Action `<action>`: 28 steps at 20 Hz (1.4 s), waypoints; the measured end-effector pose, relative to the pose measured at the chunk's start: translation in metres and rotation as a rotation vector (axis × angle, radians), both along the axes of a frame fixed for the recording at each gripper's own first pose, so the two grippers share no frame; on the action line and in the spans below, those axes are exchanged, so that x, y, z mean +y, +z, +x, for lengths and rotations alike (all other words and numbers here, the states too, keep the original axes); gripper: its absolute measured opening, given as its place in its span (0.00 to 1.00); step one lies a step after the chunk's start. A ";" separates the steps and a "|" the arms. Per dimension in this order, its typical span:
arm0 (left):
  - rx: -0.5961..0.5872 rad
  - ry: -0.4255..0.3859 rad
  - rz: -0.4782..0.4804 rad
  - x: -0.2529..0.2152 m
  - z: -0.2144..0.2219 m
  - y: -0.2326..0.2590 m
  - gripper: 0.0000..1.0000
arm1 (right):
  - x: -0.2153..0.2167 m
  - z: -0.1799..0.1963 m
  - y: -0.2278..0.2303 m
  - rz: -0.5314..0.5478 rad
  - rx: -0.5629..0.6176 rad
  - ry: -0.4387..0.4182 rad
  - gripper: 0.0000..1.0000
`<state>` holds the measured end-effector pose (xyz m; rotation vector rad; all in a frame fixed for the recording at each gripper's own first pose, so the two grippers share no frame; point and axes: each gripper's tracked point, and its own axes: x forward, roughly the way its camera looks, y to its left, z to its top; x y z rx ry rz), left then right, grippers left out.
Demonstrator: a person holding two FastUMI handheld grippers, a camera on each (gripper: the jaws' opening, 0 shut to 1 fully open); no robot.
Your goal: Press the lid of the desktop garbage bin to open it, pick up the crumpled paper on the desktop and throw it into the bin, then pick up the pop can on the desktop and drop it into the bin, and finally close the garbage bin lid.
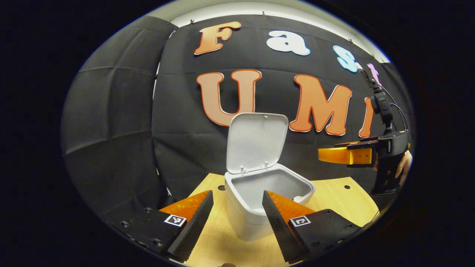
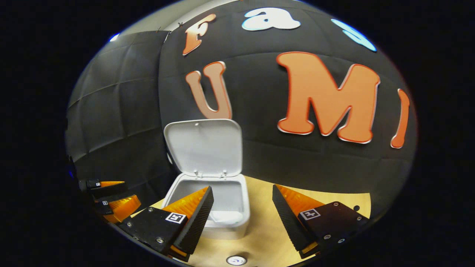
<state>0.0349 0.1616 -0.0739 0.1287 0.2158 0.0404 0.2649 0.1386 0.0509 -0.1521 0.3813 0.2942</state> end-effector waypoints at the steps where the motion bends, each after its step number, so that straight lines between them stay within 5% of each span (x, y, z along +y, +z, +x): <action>1: 0.000 -0.021 -0.001 -0.011 0.005 0.000 0.86 | -0.020 -0.002 0.003 -0.003 -0.015 -0.033 0.95; 12: 0.044 -0.247 -0.038 -0.129 0.036 -0.033 0.87 | -0.206 -0.065 0.002 -0.034 -0.085 -0.383 1.00; 19: 0.113 -0.357 -0.035 -0.185 0.026 -0.083 0.86 | -0.253 -0.088 -0.007 -0.054 -0.058 -0.458 0.95; 28: 0.316 -0.441 -0.003 -0.222 -0.004 -0.209 0.88 | -0.288 -0.104 -0.035 -0.057 0.021 -0.511 0.95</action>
